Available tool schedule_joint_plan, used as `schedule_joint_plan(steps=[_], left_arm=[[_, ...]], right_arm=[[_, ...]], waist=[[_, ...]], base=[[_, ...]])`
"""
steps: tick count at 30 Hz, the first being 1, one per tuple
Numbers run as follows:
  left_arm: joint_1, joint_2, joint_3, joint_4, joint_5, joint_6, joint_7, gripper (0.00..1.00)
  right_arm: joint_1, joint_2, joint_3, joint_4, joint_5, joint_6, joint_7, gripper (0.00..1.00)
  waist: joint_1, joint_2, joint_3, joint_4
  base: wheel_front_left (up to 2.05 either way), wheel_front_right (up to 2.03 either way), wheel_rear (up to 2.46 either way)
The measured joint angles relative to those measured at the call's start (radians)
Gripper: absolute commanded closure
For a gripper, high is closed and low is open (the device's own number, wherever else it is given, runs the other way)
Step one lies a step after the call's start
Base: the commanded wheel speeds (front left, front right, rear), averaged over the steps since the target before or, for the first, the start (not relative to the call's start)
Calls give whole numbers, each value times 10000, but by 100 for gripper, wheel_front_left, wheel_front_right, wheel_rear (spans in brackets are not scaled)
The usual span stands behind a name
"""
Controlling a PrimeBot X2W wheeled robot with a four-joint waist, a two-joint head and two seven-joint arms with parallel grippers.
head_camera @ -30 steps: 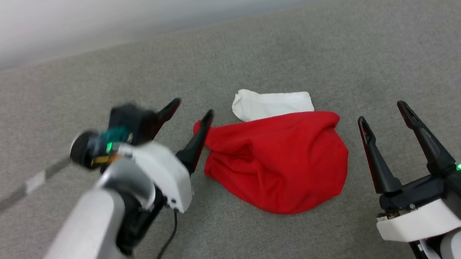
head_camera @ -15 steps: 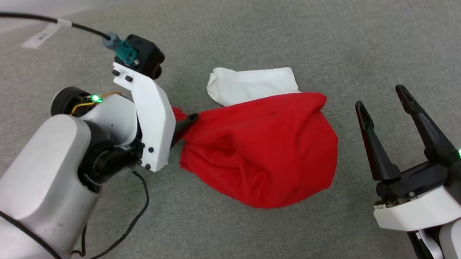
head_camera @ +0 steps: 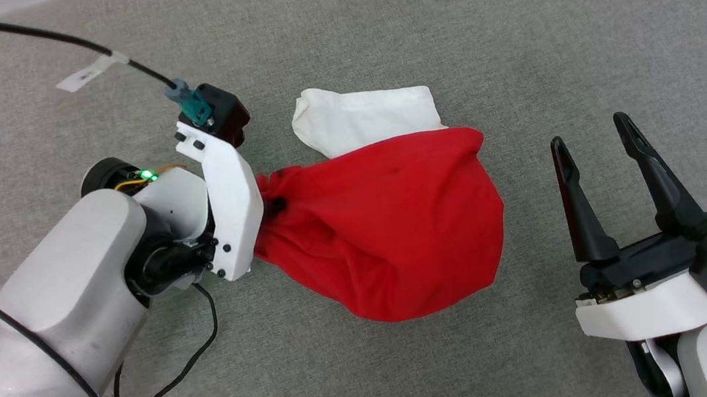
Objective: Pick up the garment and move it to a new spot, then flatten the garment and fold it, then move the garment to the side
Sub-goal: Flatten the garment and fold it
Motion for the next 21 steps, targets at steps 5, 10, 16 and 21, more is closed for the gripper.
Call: schedule_joint_plan(steps=[5, 10, 16, 21], left_arm=[[23, 215, 238, 161, -69, -2, -1438, 100], [-266, 790, 965, 267, 84, -2, -3162, 100], [-1102, 1383, 1996, 10, 825, 272, -5177, 100], [-2255, 1499, 2579, -727, 1912, 851, -6717, 100]], right_arm=[[0, 0, -35, 75, -10, 0, 0, 0], [50, 2, -40, 182, -132, 0, 0, 0], [244, 2, 13, 337, -211, 0, 0, 0], [382, 2, 61, 437, -257, 0, 0, 0]], waist=[[0, 0, -236, 113], [0, 0, -691, 304], [-1, 0, -1345, 566], [-1, 0, -1795, 757]], base=[[0, 0, 0], [0, 0, 0], [0, 0, 0], [0, 0, 0]])
